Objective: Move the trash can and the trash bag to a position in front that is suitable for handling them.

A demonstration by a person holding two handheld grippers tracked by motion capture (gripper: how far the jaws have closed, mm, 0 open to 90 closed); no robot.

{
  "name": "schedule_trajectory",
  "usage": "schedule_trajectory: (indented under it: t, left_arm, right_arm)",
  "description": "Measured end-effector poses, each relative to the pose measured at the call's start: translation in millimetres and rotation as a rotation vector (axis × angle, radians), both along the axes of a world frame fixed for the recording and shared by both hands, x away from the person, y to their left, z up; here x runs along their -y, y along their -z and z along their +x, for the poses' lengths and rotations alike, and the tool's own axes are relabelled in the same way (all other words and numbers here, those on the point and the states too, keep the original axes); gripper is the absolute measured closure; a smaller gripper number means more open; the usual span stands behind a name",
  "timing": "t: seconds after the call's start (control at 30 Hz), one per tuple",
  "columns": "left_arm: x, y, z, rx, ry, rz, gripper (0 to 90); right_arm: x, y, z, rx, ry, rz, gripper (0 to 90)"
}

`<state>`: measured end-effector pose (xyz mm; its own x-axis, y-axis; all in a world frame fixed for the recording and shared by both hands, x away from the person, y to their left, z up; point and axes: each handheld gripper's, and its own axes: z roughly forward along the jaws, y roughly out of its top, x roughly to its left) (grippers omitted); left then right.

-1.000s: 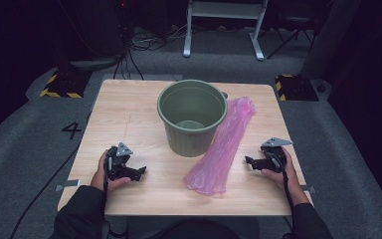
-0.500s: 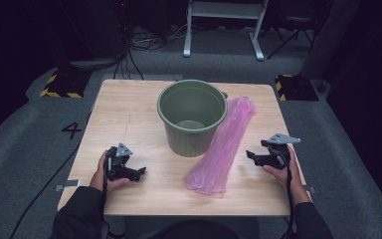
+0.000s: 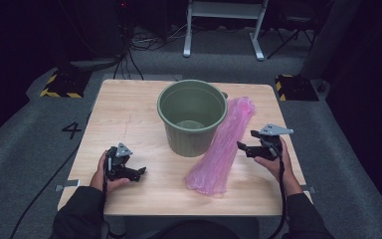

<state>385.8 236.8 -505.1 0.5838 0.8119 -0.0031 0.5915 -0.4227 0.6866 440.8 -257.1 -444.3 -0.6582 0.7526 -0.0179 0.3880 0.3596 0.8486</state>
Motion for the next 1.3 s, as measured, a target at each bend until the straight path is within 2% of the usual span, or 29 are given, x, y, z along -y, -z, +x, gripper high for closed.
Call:
schedule_trajectory:
  t: [0.27,0.47,0.77,1.0,1.1,1.17,1.2,1.23,1.27,1.3]
  left_arm:
    - [0.0,0.0,0.0,0.0,0.0,0.0,0.2]
    - [0.0,0.0,0.0,0.0,0.0,0.0,0.2]
    - [0.0,0.0,0.0,0.0,0.0,0.0,0.2]
    - [0.0,0.0,0.0,0.0,0.0,0.0,0.2]
    - [0.0,0.0,0.0,0.0,0.0,0.0,0.2]
    - [0.0,0.0,0.0,0.0,0.0,0.0,0.2]
    - [-0.1,-0.1,0.1,0.001,0.003,0.002,0.2]
    - [-0.1,0.0,0.1,0.0,0.002,0.002,0.2]
    - [-0.1,0.0,0.1,0.0,0.002,0.002,0.1]
    - [-0.1,0.0,0.1,0.0,0.002,0.002,0.1]
  right_arm:
    - [-29.4,-6.6,8.7,0.024,-0.074,-0.024,22.9]
    - [-50.1,-4.4,11.2,0.037,-0.119,-0.048,23.2]
    - [-71.8,-7.2,20.4,0.019,-0.171,-0.032,23.4]
    - [-84.0,-8.0,21.0,0.032,-0.21,-0.057,22.8]
    - [-73.8,-10.0,18.0,0.046,-0.195,-0.061,22.7]
    - [-60.5,-9.1,19.1,0.047,-0.148,-0.067,24.3]
    - [-60.5,-9.1,19.1,0.047,-0.148,-0.067,24.3]
    - [-45.1,-6.2,23.6,0.06,-0.059,-0.101,25.5]
    - [-45.1,-6.2,23.6,0.06,-0.059,-0.101,25.5]
    - [-37.4,-4.3,27.0,0.06,-0.015,-0.103,26.2]
